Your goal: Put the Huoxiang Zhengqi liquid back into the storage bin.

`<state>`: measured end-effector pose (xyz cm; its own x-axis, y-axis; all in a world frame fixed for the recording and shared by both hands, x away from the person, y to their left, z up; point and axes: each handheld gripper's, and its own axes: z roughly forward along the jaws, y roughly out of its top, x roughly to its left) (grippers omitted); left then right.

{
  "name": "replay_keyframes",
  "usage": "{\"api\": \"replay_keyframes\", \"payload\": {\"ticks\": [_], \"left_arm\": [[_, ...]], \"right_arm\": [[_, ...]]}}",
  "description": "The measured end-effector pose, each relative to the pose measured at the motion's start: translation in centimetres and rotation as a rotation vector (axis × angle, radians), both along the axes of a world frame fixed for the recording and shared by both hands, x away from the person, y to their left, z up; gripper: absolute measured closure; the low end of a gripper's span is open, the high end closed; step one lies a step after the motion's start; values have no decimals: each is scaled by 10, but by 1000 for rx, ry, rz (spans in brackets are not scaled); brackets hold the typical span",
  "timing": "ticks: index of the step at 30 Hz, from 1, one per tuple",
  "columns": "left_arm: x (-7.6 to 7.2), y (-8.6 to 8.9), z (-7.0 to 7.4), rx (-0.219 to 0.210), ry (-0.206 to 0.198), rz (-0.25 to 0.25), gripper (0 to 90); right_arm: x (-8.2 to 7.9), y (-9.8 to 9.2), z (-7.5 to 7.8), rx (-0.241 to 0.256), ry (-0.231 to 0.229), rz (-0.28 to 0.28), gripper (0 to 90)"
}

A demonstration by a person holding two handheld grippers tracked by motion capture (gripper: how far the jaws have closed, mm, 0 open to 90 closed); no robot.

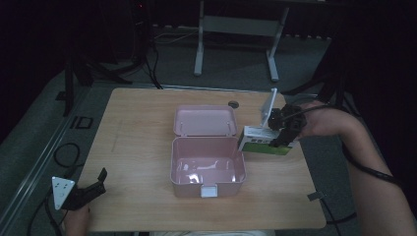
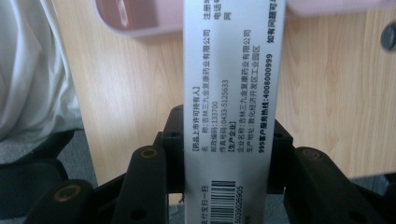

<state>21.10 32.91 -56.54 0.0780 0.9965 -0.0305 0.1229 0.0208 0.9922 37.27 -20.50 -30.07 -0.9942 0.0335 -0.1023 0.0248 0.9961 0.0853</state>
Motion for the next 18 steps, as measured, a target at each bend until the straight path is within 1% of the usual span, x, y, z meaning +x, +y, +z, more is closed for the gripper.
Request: {"api": "replay_keyframes", "payload": {"ticks": [3,7,9,13,16,18], "left_arm": [[0,0,0,-1,0,-1,3],[0,0,0,-3,4,1,2],[0,0,0,-2,2,-1,3],[0,1,0,-3,-1,-4,3],[0,1,0,-4,-2,-5,2],[0,1,0,-4,-2,-5,3]], "right_arm": [[-2,14,1,4,-5,25,625],[-6,34,2,8,-13,39,625],[-8,46,2,13,-16,58,624],[-11,67,-2,13,8,95,624],[-15,80,-6,14,-1,118,624],[-16,88,-9,23,7,137,624]]}}
